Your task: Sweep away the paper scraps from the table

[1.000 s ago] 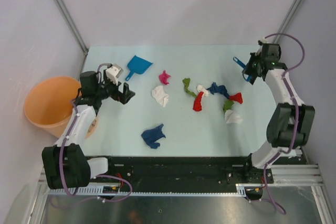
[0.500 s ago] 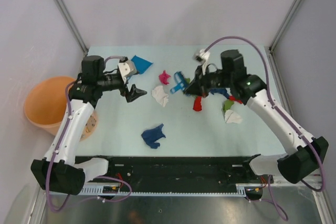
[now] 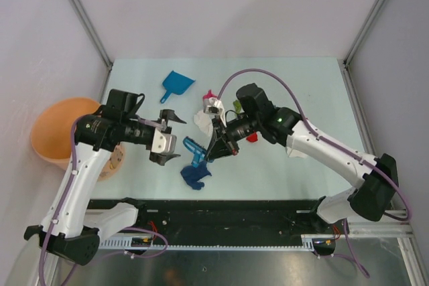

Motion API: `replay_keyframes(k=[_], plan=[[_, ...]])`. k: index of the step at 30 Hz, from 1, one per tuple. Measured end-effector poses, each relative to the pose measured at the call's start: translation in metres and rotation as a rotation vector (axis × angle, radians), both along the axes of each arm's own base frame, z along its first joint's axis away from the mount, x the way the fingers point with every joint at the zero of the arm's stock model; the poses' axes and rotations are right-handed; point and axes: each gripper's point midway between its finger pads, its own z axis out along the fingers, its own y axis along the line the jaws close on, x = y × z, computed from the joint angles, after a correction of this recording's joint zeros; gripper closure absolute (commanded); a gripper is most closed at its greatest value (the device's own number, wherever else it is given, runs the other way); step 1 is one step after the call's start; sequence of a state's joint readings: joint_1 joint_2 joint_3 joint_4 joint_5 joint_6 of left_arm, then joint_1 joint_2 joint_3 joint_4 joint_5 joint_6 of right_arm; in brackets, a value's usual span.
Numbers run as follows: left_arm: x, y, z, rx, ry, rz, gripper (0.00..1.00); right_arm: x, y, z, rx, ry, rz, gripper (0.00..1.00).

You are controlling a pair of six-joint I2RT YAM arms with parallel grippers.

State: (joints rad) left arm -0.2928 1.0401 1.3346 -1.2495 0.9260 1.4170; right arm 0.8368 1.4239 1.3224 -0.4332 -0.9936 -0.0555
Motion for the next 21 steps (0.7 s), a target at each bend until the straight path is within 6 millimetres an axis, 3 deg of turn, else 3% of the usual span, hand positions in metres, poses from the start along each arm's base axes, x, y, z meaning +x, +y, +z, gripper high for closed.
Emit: replay_keyframes(k=[4, 7, 8, 12, 15, 17, 18, 21], plan=[[-0.014, -0.006, -0.003, 0.0, 0.019, -0.061, 0.08, -0.008, 0.011, 0.006, 0.04, 0.012, 0.044, 1.0], [-0.021, -0.01, -0.008, -0.016, 0.052, -0.09, 0.36, -0.008, 0.016, 0.013, 0.07, 0.016, 0.05, 1.0], [-0.024, -0.012, -0.01, -0.026, 0.067, -0.101, 0.56, -0.008, 0.017, 0.015, 0.078, 0.016, 0.054, 1.0], [-0.027, -0.017, -0.009, -0.052, 0.094, -0.124, 1.0, -0.007, 0.02, 0.014, 0.082, 0.029, 0.059, 1.0], [-0.036, -0.013, -0.018, -0.033, 0.156, -0.114, 1.0, -0.003, 0.018, 0.013, 0.075, 0.041, 0.045, 0.97], [-0.036, -0.013, -0.021, -0.031, 0.182, -0.104, 1.0, -0.002, 0.018, 0.011, 0.065, 0.046, 0.036, 0.81], [-0.037, -0.012, -0.023, -0.028, 0.208, -0.091, 1.0, -0.001, 0.018, 0.01, 0.053, 0.046, 0.017, 0.51], [-0.035, -0.014, -0.026, -0.03, 0.306, -0.039, 1.0, 0.013, 0.018, 0.006, 0.022, -0.004, -0.09, 0.22]])
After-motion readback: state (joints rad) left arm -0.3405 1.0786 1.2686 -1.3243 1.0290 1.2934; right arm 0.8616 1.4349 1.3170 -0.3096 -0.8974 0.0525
